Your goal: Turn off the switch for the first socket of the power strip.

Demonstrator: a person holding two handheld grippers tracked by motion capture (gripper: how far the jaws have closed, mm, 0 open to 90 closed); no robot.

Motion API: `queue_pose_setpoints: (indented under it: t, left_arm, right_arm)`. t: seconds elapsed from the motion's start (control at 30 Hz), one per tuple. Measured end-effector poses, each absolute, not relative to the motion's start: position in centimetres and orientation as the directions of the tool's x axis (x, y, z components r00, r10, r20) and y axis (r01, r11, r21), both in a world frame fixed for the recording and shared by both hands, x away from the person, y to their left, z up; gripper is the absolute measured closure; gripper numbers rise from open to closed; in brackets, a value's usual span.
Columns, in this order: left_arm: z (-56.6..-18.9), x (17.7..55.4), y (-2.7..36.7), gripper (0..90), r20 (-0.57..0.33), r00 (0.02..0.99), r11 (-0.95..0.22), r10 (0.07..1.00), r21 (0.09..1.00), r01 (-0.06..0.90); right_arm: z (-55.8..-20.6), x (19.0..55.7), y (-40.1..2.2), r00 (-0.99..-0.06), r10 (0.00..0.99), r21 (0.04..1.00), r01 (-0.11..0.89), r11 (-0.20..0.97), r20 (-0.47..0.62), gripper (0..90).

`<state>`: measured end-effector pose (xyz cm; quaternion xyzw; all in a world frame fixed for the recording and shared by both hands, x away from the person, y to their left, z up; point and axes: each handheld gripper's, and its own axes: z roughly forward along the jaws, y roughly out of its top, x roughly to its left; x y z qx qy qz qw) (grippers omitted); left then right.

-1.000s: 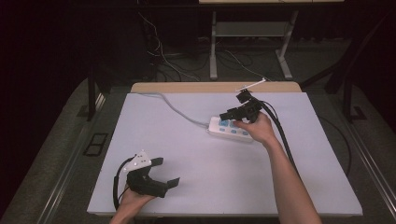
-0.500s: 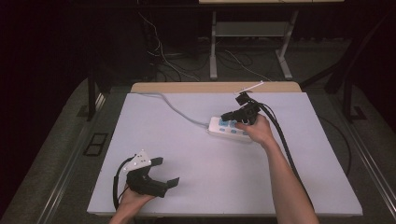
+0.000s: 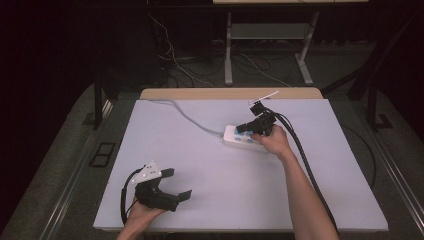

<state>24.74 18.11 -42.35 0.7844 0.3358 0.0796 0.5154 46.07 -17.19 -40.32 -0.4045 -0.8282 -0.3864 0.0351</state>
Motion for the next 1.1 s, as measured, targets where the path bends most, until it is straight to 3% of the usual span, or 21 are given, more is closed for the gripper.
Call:
queue_pose_setpoints:
  t: [0.73, 1.1]
  left_arm:
    - [-42.4, 24.8, 18.2, 0.0, -0.220, 0.763, -0.246, 0.609, 0.861, 0.444]
    - [-42.4, 24.7, 18.0, 0.0, -0.219, 0.765, -0.250, 0.606, 0.860, 0.444]
  right_arm:
    - [-42.5, 46.1, -17.1, -0.657, 0.629, 0.578, 0.725, 0.374, 0.417, 89.9]
    - [-42.2, 45.6, -16.7, -0.682, 0.639, 0.595, 0.693, 0.408, 0.356, 90.0]
